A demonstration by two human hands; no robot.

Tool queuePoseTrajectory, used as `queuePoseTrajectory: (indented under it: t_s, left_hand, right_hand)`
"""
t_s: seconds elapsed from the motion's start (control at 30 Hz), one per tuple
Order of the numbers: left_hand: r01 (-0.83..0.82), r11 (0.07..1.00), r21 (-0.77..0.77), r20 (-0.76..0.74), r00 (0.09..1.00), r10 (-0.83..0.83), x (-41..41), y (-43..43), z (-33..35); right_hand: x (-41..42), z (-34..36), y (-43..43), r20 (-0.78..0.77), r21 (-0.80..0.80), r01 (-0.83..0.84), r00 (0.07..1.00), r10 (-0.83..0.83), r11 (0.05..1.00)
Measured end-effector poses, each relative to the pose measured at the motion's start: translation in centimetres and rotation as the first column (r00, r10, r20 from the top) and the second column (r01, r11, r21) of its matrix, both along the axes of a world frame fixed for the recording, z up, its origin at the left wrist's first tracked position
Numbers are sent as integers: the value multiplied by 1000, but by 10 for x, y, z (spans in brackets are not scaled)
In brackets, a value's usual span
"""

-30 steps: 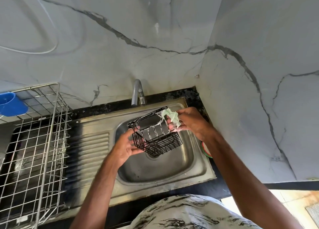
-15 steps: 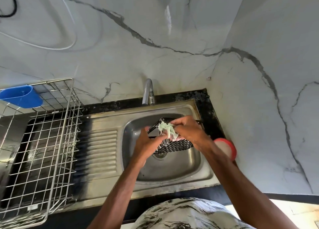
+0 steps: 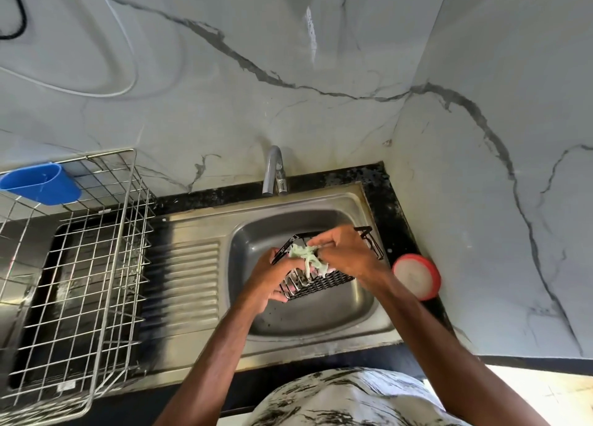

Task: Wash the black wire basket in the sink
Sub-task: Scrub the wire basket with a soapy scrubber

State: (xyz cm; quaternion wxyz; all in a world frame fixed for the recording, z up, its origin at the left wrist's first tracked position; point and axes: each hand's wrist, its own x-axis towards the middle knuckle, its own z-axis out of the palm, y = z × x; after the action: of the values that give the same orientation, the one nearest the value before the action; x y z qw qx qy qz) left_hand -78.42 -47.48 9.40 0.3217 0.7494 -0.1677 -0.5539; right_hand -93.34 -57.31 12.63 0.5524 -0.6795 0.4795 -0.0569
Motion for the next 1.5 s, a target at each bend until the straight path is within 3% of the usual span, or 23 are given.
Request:
queuePoseTrajectory:
  t_s: [0.27,0.37,0.47,0.53,0.7,0.83,0.93,1.17,1.33,1.5]
  left_hand:
    - [-102,994,-31,115,988,105,-6,-8,1]
    - [-82,996,-21,124,989,84,-5,-6,-1]
    - [-80,996,-27,82,993,82,-4,-1,-5]
    - [-78,996,-39,69,994,80,-6,0,-8]
    - [-125,990,-66,30,991,127,-9,-2,-5]
    - [-189,978,-89,31,981,192,-9,-4,-2]
    - [-212,972,-101,46,975,218,-7,-5,-2]
    - [-228,968,-103,48,971,234,-13,1,0]
    - [-201,972,-124,36,978,207,-13,9,0]
    - [-161,973,-163,40,985,170,-1,18,2]
  right_hand:
    - [-2,4,-7,7,-100,-65,998,66,993]
    - [-8,13,-17,52,-259,-24,998,39,966]
    - [-12,12,-30,60,-512,102,995,-84,853]
    - [-9,0,-33,21,-588,104,993,-114,802]
    - [10,-17,-13,-28,-669,-22,1000,4,743]
    - [24,-21,4,-16,-725,-29,1000,24,688]
    - [28,-20,17,-17,-683,-63,997,70,728]
    - [29,-16,29,162,-724,91,986,40,684]
    - [25,-20,41,119,-789,-6,980,162,614]
    - [12,-24,17,158,-822,86,984,80,563]
